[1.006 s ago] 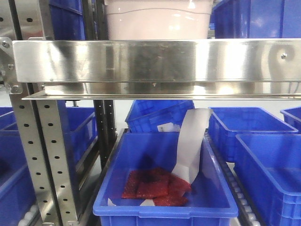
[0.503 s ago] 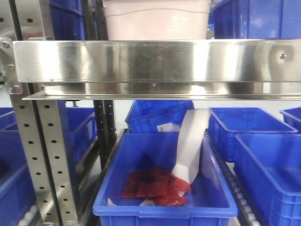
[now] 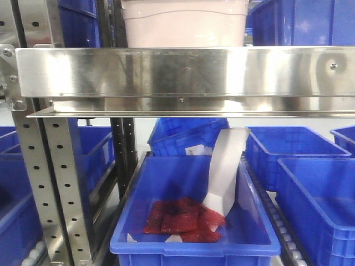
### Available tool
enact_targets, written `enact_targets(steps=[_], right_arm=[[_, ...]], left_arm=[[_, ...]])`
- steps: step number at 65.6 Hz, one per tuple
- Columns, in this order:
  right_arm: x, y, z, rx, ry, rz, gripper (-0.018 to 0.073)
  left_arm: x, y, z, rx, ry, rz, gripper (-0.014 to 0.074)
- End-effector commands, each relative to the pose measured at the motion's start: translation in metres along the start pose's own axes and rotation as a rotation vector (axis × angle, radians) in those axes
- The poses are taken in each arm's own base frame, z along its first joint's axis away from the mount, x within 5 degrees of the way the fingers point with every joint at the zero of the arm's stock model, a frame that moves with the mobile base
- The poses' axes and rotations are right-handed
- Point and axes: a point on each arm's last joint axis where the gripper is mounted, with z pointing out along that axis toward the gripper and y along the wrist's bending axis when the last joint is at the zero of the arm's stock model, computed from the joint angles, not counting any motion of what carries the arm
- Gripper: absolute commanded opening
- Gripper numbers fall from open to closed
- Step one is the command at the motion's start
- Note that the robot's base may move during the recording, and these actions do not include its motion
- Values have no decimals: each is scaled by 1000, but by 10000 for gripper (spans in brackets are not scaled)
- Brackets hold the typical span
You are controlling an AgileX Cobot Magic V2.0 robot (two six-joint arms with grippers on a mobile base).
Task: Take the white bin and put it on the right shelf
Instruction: 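Open both grippers and release the bin's end clips, then withdraw both grippers down below the shelf rail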
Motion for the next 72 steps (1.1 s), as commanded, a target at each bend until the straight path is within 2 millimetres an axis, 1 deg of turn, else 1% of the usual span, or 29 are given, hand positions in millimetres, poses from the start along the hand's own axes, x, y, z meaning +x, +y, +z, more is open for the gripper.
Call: enact_targets(steps=[1, 9, 13, 17, 22, 28, 33, 37, 43, 54, 59, 66, 68, 71, 72], right_arm=[[0, 1, -23, 11, -77, -6, 67], [26, 1, -44, -11, -61, -5, 67], [41, 6, -56, -67, -26, -8, 67], [51, 12, -67, -138, 14, -17, 67], [61, 20, -78, -216, 57, -32, 67], [67, 24, -87, -268, 73, -45, 67], [66, 25, -92, -268, 51, -50, 67], [62, 22, -92, -229, 2, -45, 67], [50, 11, -91, -113, -123, -29, 67], [30, -8, -95, 98, -351, 28, 67], [24, -16, -99, 167, -428, 113, 67], [24, -25, -101, 218, -478, 365, 67], [25, -27, -102, 224, -481, 408, 67], [25, -26, -101, 223, -470, 392, 67], [26, -25, -100, 215, -456, 355, 67]], left_arm=[[-4, 6, -23, -45, -96, 7, -117], [8, 15, -47, -77, -137, 72, -117], [14, 17, -60, -74, -158, 87, -117], [18, 19, -70, -69, -182, 82, -117], [22, 21, -82, -61, -212, 72, -117], [29, 22, -91, -40, -224, 64, -117], [36, 22, -97, -15, -220, 65, -117], [41, 22, -99, 2, -210, 66, -117], [47, 23, -98, 2, -195, 68, -117], [50, 23, -98, 2, -185, 69, -117], [50, 23, -98, 2, -185, 69, -117], [51, 23, -98, 10, -179, 70, -117], [51, 22, -98, 14, -177, 70, -117], [51, 22, -98, 16, -175, 70, -117], [51, 22, -98, 16, -175, 70, -117]])
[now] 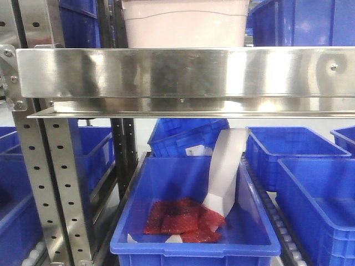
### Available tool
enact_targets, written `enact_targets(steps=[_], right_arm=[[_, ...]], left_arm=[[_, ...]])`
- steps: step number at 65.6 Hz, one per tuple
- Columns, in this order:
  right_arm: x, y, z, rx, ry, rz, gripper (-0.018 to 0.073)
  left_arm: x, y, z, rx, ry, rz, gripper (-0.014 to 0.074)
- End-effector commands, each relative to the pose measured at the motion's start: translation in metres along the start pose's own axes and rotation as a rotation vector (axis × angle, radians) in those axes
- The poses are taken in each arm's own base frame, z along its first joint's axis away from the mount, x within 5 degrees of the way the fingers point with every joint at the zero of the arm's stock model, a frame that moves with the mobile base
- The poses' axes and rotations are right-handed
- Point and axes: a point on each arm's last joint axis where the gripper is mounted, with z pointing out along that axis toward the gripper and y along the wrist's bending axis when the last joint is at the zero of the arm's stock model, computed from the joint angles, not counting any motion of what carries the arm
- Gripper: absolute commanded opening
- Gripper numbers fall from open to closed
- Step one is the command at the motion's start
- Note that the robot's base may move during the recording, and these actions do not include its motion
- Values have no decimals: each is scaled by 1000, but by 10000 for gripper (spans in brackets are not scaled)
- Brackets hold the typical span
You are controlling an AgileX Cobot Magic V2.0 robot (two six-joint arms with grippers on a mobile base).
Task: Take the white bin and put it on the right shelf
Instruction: 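Withdraw both grippers down below the shelf rail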
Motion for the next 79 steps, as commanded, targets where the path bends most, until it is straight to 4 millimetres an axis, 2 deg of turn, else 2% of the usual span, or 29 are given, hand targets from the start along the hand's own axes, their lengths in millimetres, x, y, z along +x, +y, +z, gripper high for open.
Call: enact_targets(steps=[1, 5, 9, 16, 28, 48, 79], right_arm=[[-7, 4, 1, 0, -15, -45, 67], [-1, 9, 1, -69, 40, -176, 67], [5, 14, -1, -141, 92, -235, 67], [19, 16, -8, -217, 163, -219, 67], [36, 0, -16, -184, 180, -192, 67], [42, 6, -19, -256, 233, -171, 67], [38, -1, -17, -184, 183, -209, 67]], left_arm=[[-10, -1, 0, -6, -31, 2, -117], [-10, -1, 0, -6, -31, 2, -117], [-10, -1, 0, -6, -31, 2, -117], [-10, -1, 0, -6, -31, 2, -117], [-10, -1, 0, -6, -31, 2, -117], [-10, -1, 0, -6, -31, 2, -117], [-10, -1, 0, -6, -31, 2, -117]])
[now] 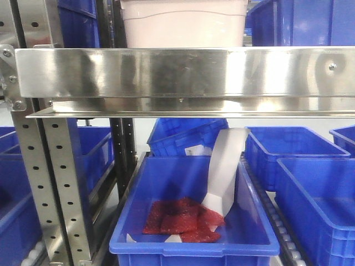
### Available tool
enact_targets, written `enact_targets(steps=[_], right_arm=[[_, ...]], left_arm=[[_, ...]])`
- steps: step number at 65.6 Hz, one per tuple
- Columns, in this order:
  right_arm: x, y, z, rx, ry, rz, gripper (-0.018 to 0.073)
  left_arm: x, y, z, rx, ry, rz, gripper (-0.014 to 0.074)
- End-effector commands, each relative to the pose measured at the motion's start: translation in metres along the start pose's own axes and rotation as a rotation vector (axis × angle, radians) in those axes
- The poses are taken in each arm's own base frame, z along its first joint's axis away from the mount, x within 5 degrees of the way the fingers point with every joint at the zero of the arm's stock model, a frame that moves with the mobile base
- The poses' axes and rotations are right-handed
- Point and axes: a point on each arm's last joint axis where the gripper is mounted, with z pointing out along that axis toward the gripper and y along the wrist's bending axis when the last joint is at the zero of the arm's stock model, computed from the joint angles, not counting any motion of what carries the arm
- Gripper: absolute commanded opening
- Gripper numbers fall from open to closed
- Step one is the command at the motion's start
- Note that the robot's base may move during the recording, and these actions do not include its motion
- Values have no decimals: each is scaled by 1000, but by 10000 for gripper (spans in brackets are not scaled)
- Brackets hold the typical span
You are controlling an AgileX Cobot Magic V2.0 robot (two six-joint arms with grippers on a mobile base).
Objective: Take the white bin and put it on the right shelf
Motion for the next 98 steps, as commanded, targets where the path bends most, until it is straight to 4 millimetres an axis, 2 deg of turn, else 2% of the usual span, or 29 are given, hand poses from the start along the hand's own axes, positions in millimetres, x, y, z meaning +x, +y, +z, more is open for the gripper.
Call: enact_targets(steps=[1, 20, 29, 38, 45, 53, 60, 76, 87, 98], right_arm=[[-8, 2, 1, 10, -23, -45, 67], [-5, 2, 1, 0, -5, -67, 67], [-1, 1, 1, 2, 35, -255, 67], [15, -3, 0, 26, 180, -109, 67], [29, -12, -3, 82, 286, -196, 67], [39, -16, -4, 20, 185, -283, 67], [55, -20, -6, -35, 95, -283, 67], [84, -31, -15, -32, 112, -298, 67], [81, -30, -24, -55, 42, -414, 67], [81, -30, -23, -52, 45, -370, 67]], left_arm=[[-10, 0, 0, -8, -34, 1, -117], [-10, 0, 0, -8, -34, 1, -117], [-10, 0, 0, -8, -34, 1, -117], [-10, 0, 0, -8, -34, 1, -117], [-10, 0, 0, -8, -34, 1, -117], [-10, 0, 0, -8, -34, 1, -117], [-10, 0, 0, -8, -34, 1, -117], [-10, 0, 0, -8, -34, 1, -117], [-10, 0, 0, -8, -34, 1, -117], [-10, -1, 0, -5, -30, 2, -117]])
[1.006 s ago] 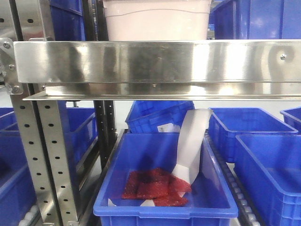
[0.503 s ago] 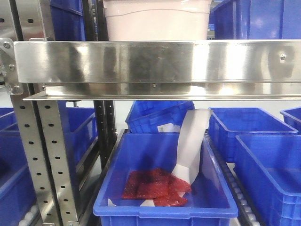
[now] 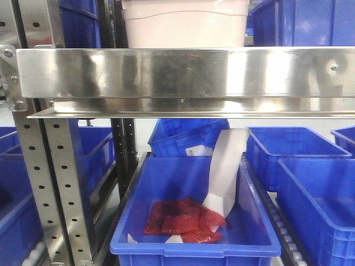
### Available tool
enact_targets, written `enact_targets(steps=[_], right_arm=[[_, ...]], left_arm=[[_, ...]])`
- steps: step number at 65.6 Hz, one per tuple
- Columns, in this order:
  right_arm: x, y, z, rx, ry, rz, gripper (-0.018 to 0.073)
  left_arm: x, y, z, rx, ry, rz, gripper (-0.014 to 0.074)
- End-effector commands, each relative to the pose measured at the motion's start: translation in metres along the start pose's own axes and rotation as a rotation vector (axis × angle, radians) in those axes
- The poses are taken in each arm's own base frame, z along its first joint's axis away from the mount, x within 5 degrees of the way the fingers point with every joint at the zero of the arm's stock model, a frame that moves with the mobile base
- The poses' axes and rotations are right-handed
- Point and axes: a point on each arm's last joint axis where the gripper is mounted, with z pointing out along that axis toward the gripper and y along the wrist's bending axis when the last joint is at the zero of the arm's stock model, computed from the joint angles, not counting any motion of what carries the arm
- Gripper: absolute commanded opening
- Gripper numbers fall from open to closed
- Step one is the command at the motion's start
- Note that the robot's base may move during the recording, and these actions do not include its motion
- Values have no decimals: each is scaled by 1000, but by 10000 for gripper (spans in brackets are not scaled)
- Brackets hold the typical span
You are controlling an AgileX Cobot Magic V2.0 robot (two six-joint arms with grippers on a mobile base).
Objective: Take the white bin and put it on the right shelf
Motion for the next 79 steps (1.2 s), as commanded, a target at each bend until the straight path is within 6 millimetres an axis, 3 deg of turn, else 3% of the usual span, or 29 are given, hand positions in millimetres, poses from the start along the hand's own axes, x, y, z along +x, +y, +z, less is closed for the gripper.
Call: enact_targets(steps=[1, 16, 79], right_arm=[[-9, 0, -2, -7, -99, 28, 67], [-1, 0, -1, -5, -16, 80, 67], [-3, 0, -1, -5, -31, 48, 67]], left_arm=[[-11, -1, 1, -6, -32, 2, -117], [-10, -1, 1, -5, -31, 2, -117], [-10, -1, 1, -5, -31, 2, -117]])
